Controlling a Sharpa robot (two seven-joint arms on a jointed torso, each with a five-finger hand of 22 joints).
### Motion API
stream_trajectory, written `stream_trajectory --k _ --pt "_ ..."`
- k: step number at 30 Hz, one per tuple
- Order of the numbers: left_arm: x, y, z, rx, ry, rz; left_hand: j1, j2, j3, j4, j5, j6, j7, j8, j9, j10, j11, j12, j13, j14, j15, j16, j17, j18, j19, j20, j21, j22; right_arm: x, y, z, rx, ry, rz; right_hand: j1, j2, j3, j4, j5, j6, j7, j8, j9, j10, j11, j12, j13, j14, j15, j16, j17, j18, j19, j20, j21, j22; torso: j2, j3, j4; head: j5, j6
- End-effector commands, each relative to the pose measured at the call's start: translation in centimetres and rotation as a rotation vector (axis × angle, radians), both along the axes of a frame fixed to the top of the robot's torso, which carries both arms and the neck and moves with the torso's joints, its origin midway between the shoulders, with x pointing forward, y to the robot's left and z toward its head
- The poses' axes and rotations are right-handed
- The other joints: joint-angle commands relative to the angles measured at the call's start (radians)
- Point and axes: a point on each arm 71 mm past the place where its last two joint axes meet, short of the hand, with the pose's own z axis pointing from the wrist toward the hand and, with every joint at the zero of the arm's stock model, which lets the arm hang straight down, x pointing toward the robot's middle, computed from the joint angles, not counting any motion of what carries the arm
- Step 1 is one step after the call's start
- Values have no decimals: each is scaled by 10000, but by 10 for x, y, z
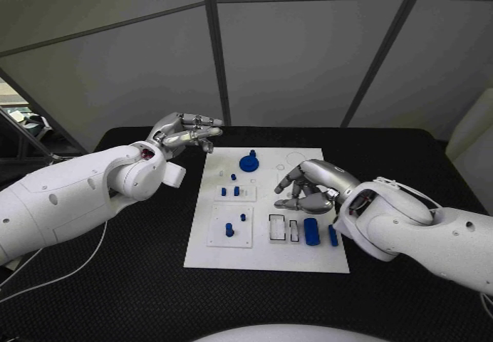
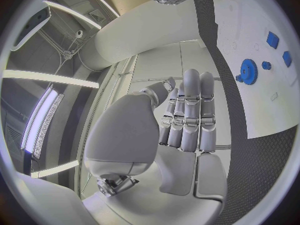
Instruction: Assemble the parts on the task board
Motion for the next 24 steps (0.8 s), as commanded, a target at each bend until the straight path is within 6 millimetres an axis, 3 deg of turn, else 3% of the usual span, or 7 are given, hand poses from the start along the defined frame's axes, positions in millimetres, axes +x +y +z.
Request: stream_trajectory --k 1,2,3,6,13,19,24 --pt "-1 -2 1 -80 15 -126 -36 96 -53 0 -42 44 45 -49 13 27 31 39 14 -76 -13 -42 -13 -115 -42 11 -60 -14 0 -27 -5 155 1865 -1819 -325 -144 -255 520 -2 368 -196 175 326 429 -168 3235 3491 339 -185 740 970 -254 538 -193 296 1530 -23 -47 -60 -262 34" --pt "-2 -2 1 -81 15 -136 -36 96 -53 0 -42 44 45 -49 13 27 31 39 14 -76 -13 -42 -13 -115 -42 11 -60 -14 -2 -34 -5 90 2011 -2067 -377 -240 -407 859 -28 467 -290 246 631 145 -176 4230 4621 304 -175 968 1235 -270 566 -267 357 1606 -25 -51 -80 -356 23" --pt "-2 -3 1 -82 17 -147 -36 96 -53 0 -42 44 45 -49 13 27 31 39 14 -76 -13 -42 -13 -115 -42 11 -60 -14 -4 -40 -5 26 2145 -2283 -332 -203 -463 1080 -54 388 -214 227 840 -193 -93 4664 5195 253 -216 1052 1342 -278 573 -255 380 1639 -26 -54 -97 -433 27" --pt "-3 -3 1 -81 26 -178 -36 96 -53 0 -42 44 45 -49 13 27 31 39 14 -76 -13 -42 -13 -115 -42 11 -60 -14 -9 -53 -4 -217 2391 -2828 -340 -247 -724 1430 6 510 -255 372 1320 -292 -189 5342 6006 283 -221 1261 1609 -310 635 -262 489 1779 -31 -59 -153 -533 -5" --pt "-5 -5 0 -75 56 -251 -48 92 -67 3 -43 47 46 -51 15 28 33 41 17 -74 -11 -50 -14 -117 -41 13 -67 -17 -19 -63 -14 -1183 2554 -3399 -383 -317 -1577 2195 220 358 -280 429 2179 -459 -210 5933 6891 305 -228 1560 2023 -366 741 -279 666 2009 -69 -70 -233 -573 -70" --pt "-5 -5 0 -73 69 -278 -48 92 -67 3 -43 47 46 -51 15 28 33 41 17 -74 -11 -50 -14 -117 -41 13 -67 -17 -28 -56 -29 -1810 2660 -3382 -583 -234 -2182 2241 602 254 -274 420 2692 -538 -213 5973 7118 295 -211 1616 2089 -376 758 -274 698 2054 -62 -77 -172 -610 -77" --pt "-6 -5 -1 -69 72 -276 -48 92 -67 3 -43 47 46 -51 15 28 33 41 17 -74 -11 -50 -14 -117 -41 13 -67 -17 -28 -50 -35 -2093 2630 -3349 -620 -216 -2357 2248 638 234 -276 417 2843 -552 -213 5970 7171 294 -210 1632 2111 -381 767 -272 713 2074 -59 -82 -183 -569 -82"
